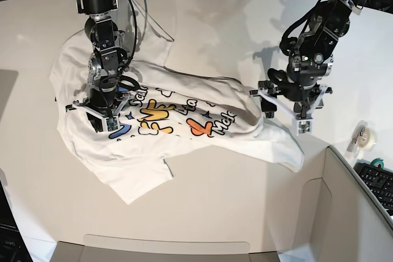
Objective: Layout the t-shirt on the table in an organized manner, then fold the t-shirt properly
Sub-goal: 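Release and raise the left gripper, moving it toward the shirt shoulder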
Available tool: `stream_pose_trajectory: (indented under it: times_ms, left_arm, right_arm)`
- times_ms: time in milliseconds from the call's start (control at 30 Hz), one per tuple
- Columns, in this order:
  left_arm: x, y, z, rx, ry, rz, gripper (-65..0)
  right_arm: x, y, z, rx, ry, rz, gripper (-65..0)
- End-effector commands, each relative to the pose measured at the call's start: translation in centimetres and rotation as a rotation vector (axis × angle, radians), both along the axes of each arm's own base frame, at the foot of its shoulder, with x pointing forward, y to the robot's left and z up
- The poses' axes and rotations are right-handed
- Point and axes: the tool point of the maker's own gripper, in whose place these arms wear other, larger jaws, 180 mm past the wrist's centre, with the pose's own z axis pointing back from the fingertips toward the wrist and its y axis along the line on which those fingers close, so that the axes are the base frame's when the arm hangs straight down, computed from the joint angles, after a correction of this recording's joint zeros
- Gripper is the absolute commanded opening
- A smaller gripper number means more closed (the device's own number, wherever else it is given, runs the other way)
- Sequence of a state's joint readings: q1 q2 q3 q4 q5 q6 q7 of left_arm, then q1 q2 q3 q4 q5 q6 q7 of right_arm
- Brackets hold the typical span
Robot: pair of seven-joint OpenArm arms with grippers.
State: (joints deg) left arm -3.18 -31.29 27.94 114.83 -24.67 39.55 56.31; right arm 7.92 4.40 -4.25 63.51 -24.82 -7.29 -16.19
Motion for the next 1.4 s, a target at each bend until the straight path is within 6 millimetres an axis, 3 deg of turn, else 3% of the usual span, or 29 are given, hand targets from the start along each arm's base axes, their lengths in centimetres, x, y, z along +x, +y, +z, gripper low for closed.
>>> stream_pose_trajectory:
  times_ms: [0,167,400,500,833,933,1100,1233,1367]
  left_arm:
    - [0.0,0.5,0.8,0.008,-0.039,0.011,-25.3]
    - [-3.3,-1.9,-2.4,-0.065,0.033,0.015,-25.4]
    - [-5.6,-9.0,-4.0,-0.169,0.095,-0.107,-25.4]
    - [-6.4,-10.4,-4.4,-0.181,0.112,-0.142,-25.4]
    - [-4.6,-10.1,-2.7,-0.178,-0.033,-0.121,-25.4]
    - [-5.6,-11.7,-2.3,-0.227,-0.059,-0.198,-25.3]
    - [-6.4,-12.2,-3.0,-0.364,0.016,-0.178,-25.4]
    - [-5.5,-9.8,-4.5,-0.346,0.041,-0.092,-28.1]
    - [-5.1,-6.1,-5.9,-0.367,0.045,0.086,-38.8]
  right_arm:
    - [-3.8,-0.2,-5.1,0.044,0.234,-0.035,-59.8]
    - [-3.8,0.0,-5.1,0.045,0.235,-0.03,-59.8]
    - [-3.7,0.2,-5.0,0.046,0.23,-0.027,-59.8]
    - [-3.9,0.2,-5.0,0.046,0.232,-0.027,-59.8]
    - [-4.6,0.2,-5.6,0.046,0.247,-0.026,-59.8]
    - [-4.5,0.2,-5.5,0.044,0.247,-0.022,-59.8]
    - [-4.2,0.2,-4.7,0.044,0.224,-0.016,-59.8]
    - [-4.1,0.5,-4.6,0.049,0.219,-0.015,-59.8]
    - [-4.3,0.3,-4.9,0.045,0.229,-0.015,-59.8]
